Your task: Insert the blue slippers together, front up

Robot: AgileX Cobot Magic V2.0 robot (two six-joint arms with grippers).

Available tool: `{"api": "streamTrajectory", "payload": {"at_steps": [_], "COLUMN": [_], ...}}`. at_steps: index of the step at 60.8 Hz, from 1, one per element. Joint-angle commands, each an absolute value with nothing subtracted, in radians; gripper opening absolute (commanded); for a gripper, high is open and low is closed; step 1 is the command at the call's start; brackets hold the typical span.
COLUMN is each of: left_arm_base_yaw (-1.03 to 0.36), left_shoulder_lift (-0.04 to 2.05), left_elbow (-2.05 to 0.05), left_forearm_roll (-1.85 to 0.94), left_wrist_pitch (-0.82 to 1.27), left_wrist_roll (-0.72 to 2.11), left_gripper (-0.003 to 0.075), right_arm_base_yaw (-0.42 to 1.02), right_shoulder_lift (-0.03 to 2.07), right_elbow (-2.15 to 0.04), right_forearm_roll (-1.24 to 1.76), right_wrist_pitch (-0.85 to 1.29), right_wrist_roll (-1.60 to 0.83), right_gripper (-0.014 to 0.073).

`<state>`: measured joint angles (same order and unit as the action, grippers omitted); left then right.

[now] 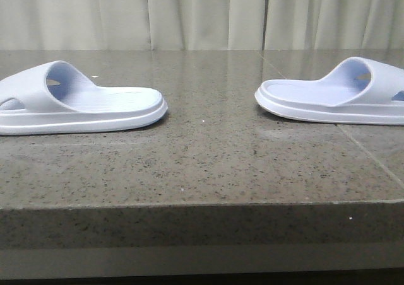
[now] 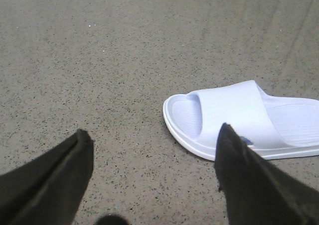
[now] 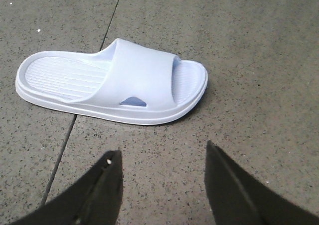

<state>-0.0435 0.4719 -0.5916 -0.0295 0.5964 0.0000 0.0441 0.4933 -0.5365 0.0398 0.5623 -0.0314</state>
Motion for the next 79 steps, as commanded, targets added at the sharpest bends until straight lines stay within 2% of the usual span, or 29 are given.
{"api": "streamTrajectory", "payload": {"at_steps": [1, 14, 35, 41, 58, 66, 79], "left_arm_base_yaw": [-0.051, -0.051, 0.009, 0.065, 0.286, 0.323, 0.323], "left_shoulder_lift": [0.487, 0.608, 0.993, 1.062, 1.242, 1.322, 1.433], "left_elbow": [-0.629, -0.716, -0.930, -0.964, -0.981, -0.981, -0.981], "left_forearm_roll": [-0.043, -0.044, -0.109, -0.260, -0.770, -0.936, -0.998], "left_wrist_pitch": [0.527, 0.657, 0.834, 0.822, 0.850, 0.900, 0.888], "left_wrist_roll": [0.000, 0.000, 0.025, 0.127, 0.537, 0.677, 0.733], "left_gripper": [0.0512, 0.0512, 0.0510, 0.0506, 0.0379, 0.0365, 0.0365], "right_arm_base_yaw": [0.041, 0.041, 0.041, 0.041, 0.041, 0.041, 0.041], "right_shoulder_lift": [0.504, 0.504, 0.504, 0.504, 0.504, 0.504, 0.504], "right_elbow": [-0.573, -0.573, -0.573, -0.573, -0.573, -0.573, -0.573], "right_forearm_roll": [0.026, 0.026, 0.026, 0.026, 0.026, 0.026, 0.026], "right_wrist_pitch": [0.499, 0.499, 0.499, 0.499, 0.496, 0.495, 0.495], "right_wrist_roll": [-0.034, -0.034, -0.034, -0.034, -0.034, -0.034, -0.034], "right_gripper": [0.0416, 0.0416, 0.0416, 0.0416, 0.0416, 0.0416, 0.0416]}}
